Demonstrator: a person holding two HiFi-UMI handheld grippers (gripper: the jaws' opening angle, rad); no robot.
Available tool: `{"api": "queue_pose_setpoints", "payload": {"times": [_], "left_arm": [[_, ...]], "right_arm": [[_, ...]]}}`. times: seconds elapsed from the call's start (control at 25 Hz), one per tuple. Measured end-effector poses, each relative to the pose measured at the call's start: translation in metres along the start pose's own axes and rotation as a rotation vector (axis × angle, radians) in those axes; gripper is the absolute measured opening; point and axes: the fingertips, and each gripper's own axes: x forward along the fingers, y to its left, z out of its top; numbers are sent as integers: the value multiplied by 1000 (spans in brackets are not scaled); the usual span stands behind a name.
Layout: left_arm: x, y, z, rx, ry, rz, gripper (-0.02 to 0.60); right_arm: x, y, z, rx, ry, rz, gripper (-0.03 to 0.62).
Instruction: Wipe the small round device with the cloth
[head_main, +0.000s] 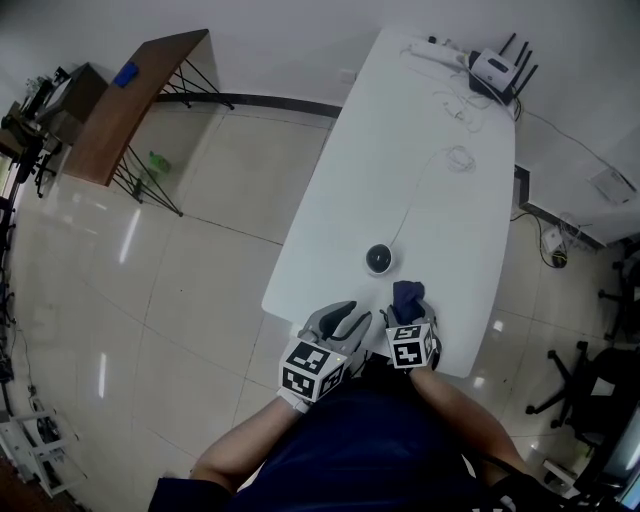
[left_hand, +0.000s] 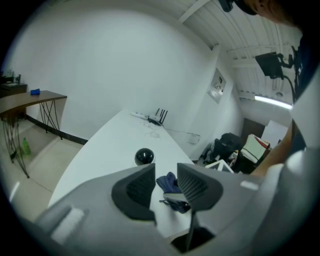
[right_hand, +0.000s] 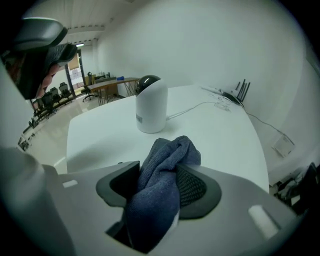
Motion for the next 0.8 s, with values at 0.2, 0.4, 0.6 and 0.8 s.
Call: {"api": "queue_pose_setpoints", "payload": {"times": [0.2,0.4,0.6,0.8], "left_arm": [[12,-8,-3,4,12,3,107],[19,5,-3,114,-19,66,118],[34,18,2,285,19,81,206],[51,33,2,395,101,35,258]], "right_arm": [[1,-8,-5,-174,2,30,113],[0,-16,-11,11,-44,218,100],[-28,-47,31,195,-223,316,100],[-60,-54,92,125,-377,365,101]]}}
